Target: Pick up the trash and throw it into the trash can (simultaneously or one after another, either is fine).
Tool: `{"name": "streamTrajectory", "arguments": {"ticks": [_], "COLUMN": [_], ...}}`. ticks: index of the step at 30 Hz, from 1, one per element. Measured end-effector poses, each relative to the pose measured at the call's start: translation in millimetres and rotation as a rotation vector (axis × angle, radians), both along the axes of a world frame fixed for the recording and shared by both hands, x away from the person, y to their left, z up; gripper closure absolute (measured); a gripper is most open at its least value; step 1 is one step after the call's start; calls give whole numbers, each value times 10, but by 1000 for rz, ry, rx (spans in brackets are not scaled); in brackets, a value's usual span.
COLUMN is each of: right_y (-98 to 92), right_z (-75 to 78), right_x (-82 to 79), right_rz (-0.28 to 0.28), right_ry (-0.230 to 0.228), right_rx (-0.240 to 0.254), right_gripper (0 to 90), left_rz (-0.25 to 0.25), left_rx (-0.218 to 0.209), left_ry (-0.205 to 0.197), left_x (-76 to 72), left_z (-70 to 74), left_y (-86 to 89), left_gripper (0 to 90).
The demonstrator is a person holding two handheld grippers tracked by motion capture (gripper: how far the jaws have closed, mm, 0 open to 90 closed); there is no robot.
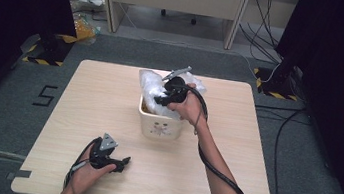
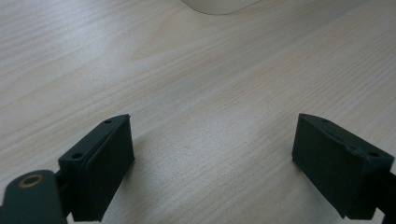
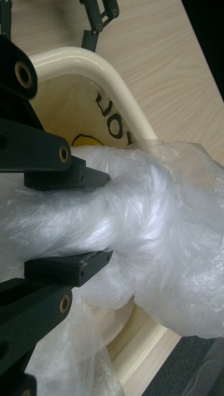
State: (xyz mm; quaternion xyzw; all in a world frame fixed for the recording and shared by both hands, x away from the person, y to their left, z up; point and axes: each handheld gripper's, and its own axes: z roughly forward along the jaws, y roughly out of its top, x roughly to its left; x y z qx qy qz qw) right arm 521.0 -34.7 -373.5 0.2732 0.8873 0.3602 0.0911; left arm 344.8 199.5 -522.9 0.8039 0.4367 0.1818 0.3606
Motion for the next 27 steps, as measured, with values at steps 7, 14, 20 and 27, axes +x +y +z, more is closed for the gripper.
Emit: {"name": "streamTrajectory", "arguments": {"ticks": [7, 14, 20, 27], "right_y": [67, 85, 96, 130], "right_z": [-90, -197, -233, -250], "right_x": [8, 26, 50, 75], "right_rz": [34, 48, 40, 53], "right_ry": [30, 82, 129, 163], "right_rx": [-36, -31, -34, -73], "right_gripper": [674, 680, 681, 672], "left_rz": [0, -1, -1, -3], "left_rx": [0, -1, -1, 4], "left_ry": [-1, -1, -1, -1], "left_x": [-2, -4, -4, -4], "left_z": [0, -1, -1, 1], "left_y": [1, 2, 2, 5], "left_gripper": [119, 119, 119, 119]}}
